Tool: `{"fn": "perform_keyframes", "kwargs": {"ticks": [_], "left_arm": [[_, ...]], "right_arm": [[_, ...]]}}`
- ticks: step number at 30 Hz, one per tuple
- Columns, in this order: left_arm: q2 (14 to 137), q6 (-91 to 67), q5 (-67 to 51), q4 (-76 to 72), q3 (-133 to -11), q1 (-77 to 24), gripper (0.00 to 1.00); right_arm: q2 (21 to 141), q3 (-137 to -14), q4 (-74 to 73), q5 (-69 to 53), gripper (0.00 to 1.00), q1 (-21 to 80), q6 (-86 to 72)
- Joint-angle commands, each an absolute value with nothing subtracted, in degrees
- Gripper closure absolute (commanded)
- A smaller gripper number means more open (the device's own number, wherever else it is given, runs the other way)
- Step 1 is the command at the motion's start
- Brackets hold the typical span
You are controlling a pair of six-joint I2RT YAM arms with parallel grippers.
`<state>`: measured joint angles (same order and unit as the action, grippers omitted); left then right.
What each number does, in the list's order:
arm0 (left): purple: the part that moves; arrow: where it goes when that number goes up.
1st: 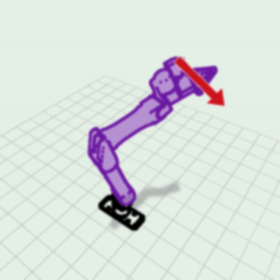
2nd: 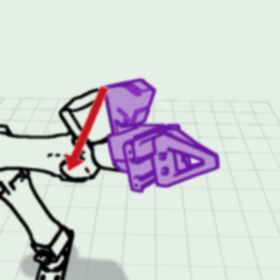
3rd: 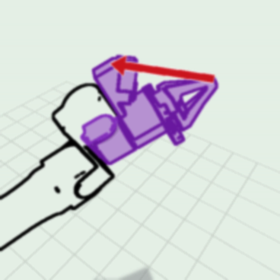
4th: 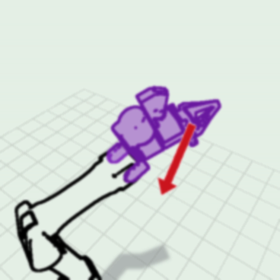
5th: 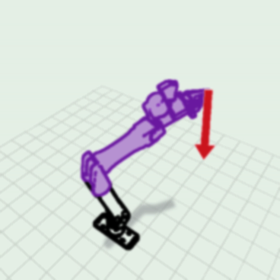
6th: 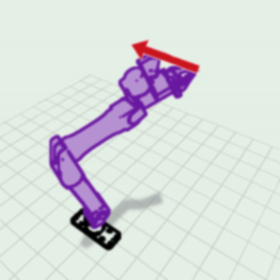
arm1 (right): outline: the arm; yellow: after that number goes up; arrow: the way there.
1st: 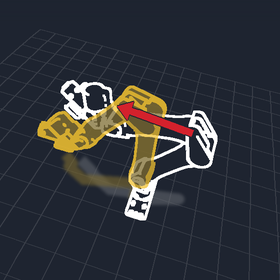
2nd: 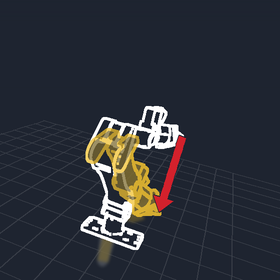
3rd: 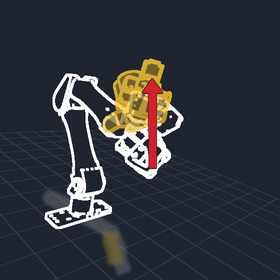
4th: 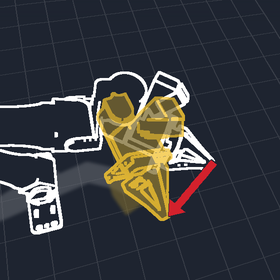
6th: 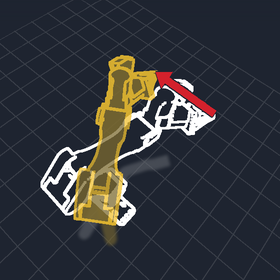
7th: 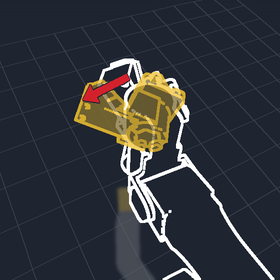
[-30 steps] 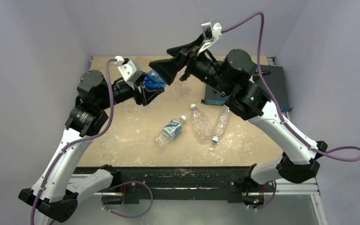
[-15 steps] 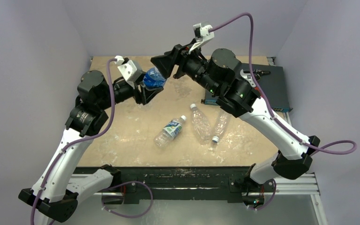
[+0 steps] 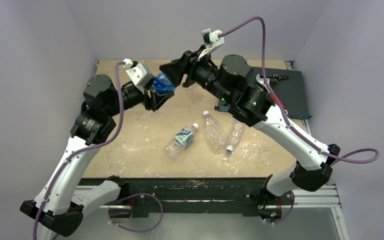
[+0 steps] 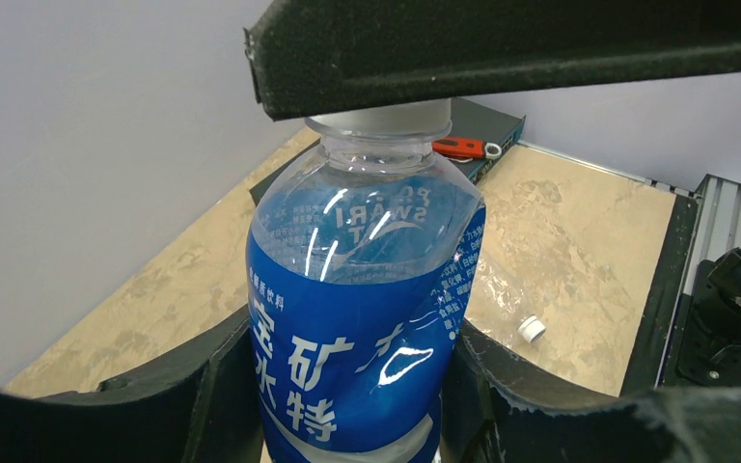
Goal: Unscrew the bottle caps
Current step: Unscrew the bottle cap from the plastic bottle.
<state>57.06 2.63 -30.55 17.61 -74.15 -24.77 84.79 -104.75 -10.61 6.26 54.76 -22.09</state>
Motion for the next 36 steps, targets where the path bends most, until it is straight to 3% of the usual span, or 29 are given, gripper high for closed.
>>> {"fn": "perform_keyframes", "kwargs": {"ticks": [1, 8, 13, 16, 21, 31, 36], "left_arm": [[57.1, 3.1, -29.0, 16.5, -74.2, -24.6, 0.92], [56.9, 3.2, -29.0, 16.8, -73.9, -24.6, 0.93], [56.8, 2.9, -30.6, 16.9, -73.9, -24.6, 0.93], [56.6, 0.7, -37.3, 17.1, -74.3, -24.6, 0.94], [56.6, -6.4, -59.3, 15.0, -74.1, -24.6, 0.86], [58.3, -7.5, -68.5, 17.3, -74.6, -24.6, 0.9], [58.9, -1.5, -68.0, 23.5, -74.5, -24.6, 0.9]], "right_arm": [[84.1, -104.6, -7.6, 5.9, 0.51, 55.5, -22.2], [83.9, -104.0, -7.0, 6.2, 0.81, 55.6, -22.2], [83.7, -104.0, -6.6, 5.5, 0.94, 55.6, -21.4], [82.7, -103.5, -5.0, 0.2, 0.97, 55.6, -19.3], [77.1, -96.7, 2.0, -14.3, 0.97, 55.3, -14.3], [71.8, -93.0, 7.9, -30.2, 1.0, 47.6, -17.0], [70.7, -93.1, 8.3, -31.1, 1.0, 45.8, -17.4]]}}
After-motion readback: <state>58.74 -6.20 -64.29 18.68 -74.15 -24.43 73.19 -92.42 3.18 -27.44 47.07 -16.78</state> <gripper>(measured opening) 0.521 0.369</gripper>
